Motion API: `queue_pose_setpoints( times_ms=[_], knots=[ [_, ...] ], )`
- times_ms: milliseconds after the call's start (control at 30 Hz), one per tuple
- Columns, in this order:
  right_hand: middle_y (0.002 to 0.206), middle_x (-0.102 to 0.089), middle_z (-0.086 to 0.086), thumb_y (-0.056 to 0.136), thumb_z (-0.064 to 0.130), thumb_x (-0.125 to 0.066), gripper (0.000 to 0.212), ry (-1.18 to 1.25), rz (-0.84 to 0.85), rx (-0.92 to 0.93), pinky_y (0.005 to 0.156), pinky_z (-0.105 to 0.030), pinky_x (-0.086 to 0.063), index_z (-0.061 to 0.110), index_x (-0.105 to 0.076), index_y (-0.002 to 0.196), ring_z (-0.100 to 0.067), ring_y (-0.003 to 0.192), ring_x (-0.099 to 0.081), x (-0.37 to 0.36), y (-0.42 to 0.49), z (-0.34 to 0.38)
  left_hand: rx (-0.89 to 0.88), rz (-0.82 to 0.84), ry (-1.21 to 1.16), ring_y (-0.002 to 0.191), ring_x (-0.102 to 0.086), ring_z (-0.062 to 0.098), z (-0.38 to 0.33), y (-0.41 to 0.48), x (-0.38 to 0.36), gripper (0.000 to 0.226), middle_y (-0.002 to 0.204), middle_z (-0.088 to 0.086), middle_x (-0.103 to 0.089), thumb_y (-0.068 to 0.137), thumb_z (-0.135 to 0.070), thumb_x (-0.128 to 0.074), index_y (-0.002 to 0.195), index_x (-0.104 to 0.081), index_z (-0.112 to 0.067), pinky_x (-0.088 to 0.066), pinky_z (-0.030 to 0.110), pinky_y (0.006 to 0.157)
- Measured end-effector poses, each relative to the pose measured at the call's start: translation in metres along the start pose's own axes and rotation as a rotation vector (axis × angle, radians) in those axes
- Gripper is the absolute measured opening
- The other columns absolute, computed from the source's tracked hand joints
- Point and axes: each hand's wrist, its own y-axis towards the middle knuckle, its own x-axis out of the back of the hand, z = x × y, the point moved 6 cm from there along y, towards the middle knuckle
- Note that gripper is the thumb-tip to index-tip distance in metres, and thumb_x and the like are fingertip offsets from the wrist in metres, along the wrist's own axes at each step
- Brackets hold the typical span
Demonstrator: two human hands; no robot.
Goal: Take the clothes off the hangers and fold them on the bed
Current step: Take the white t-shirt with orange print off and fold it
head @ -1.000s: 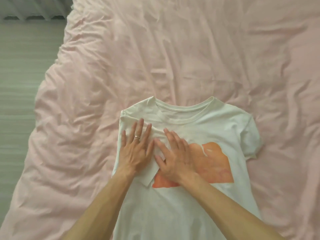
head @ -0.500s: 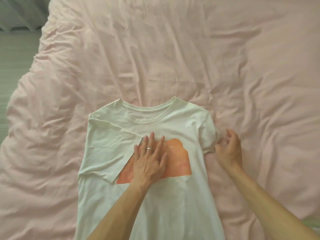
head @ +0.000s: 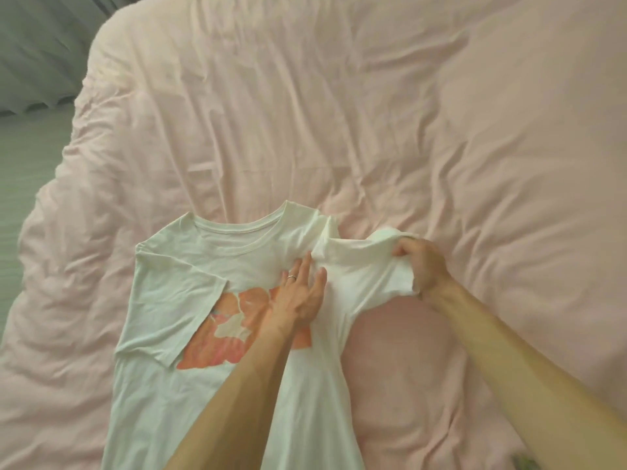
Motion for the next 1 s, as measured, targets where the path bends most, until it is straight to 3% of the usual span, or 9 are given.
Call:
queue_pose_setpoints(
  times_ms=[67,233,367,433,533,667,767,867,1000],
  knots=[
    [0.081,-0.063,-0.010,0.064,0.020,-0.064,0.012,0.222,-0.098,-0.103,0.066,-0.040,-0.046,0.014,-0.068,0.074,-0.026,0.075,-0.059,0.027,-0.005,-0.013,0.044,0.011,0.031,0.154,0.005,0.014,-0.003,0.002,-0.001,0.070,0.168,-0.002,-0.003,0.100,-0.060,-0.024,0.160,-0.002,-0.031,0.005,0.038,0.125],
    [0.095,-0.071,-0.014,0.079,0.024,-0.072,0.020,-0.046,-0.157,-0.217,0.064,-0.034,-0.050,0.014,-0.057,0.087,-0.022,0.075,-0.064,0.063,-0.015,-0.056,0.120,-0.036,0.256,0.153,0.000,0.031,-0.023,-0.007,-0.007,0.078,0.168,0.005,-0.001,0.098,-0.063,-0.027,0.159,0.001,-0.024,-0.004,0.051,0.123],
    [0.112,-0.064,0.007,0.067,0.062,-0.082,0.074,-0.186,-0.125,-0.166,0.092,-0.038,-0.054,0.018,-0.052,0.119,-0.014,0.099,-0.065,0.062,-0.005,-0.049,0.109,-0.197,0.311,0.153,-0.002,0.030,-0.052,-0.004,-0.012,0.075,0.167,0.001,-0.001,0.094,-0.071,-0.023,0.157,0.002,-0.038,-0.014,0.059,0.119],
    [0.107,-0.071,0.005,0.049,0.072,-0.084,0.094,-0.095,-0.073,-0.190,0.087,-0.041,-0.059,0.013,-0.057,0.117,-0.015,0.092,-0.071,0.051,0.003,-0.048,0.009,-0.203,0.293,0.154,0.005,0.023,-0.068,0.002,-0.022,0.069,0.168,-0.003,0.007,0.097,-0.064,-0.028,0.156,0.004,-0.045,-0.004,0.059,0.121],
    [0.086,-0.077,0.000,0.054,0.053,-0.081,0.057,0.007,-0.067,-0.192,0.079,-0.045,-0.061,0.015,-0.071,0.096,-0.021,0.080,-0.075,0.046,0.007,-0.047,-0.013,-0.191,0.269,0.154,0.012,0.021,-0.080,0.010,-0.032,0.070,0.167,-0.006,0.012,0.097,-0.062,-0.031,0.153,0.010,-0.052,0.003,0.059,0.120],
    [0.086,-0.068,0.003,0.087,0.036,-0.068,0.020,-0.052,-0.330,-0.075,0.074,-0.036,-0.054,0.017,-0.061,0.092,-0.018,0.082,-0.067,0.075,-0.023,-0.062,0.032,-0.078,0.293,0.150,0.026,0.022,-0.080,0.018,-0.037,0.079,0.163,-0.010,0.027,0.089,-0.079,-0.026,0.150,0.018,-0.054,0.009,0.066,0.115],
    [0.090,-0.068,0.004,0.091,0.033,-0.063,0.014,-0.126,-0.346,-0.181,0.080,-0.045,-0.057,0.022,-0.055,0.094,-0.022,0.084,-0.068,0.086,-0.045,-0.098,0.035,-0.019,0.314,0.148,0.030,0.024,-0.078,0.023,-0.038,0.086,0.160,-0.010,0.033,0.085,-0.085,-0.027,0.148,0.023,-0.054,0.009,0.069,0.113],
    [0.092,-0.066,0.009,0.094,0.037,-0.061,0.018,-0.219,-0.370,-0.150,0.079,-0.035,-0.050,0.022,-0.052,0.099,-0.020,0.090,-0.066,0.091,-0.049,-0.091,0.029,-0.036,0.300,0.150,0.027,0.023,-0.077,0.026,-0.038,0.079,0.162,-0.010,0.029,0.091,-0.078,-0.028,0.150,0.019,-0.054,0.008,0.068,0.115],
    [0.093,-0.058,0.010,0.089,0.054,-0.063,0.052,-0.230,-0.397,-0.128,0.077,-0.030,-0.041,0.013,-0.049,0.117,-0.020,0.095,-0.060,0.086,-0.038,-0.067,-0.016,-0.132,0.295,0.152,0.021,0.018,-0.074,0.019,-0.034,0.066,0.165,-0.010,0.022,0.099,-0.066,-0.024,0.153,0.010,-0.052,0.007,0.059,0.119]
  ],
)
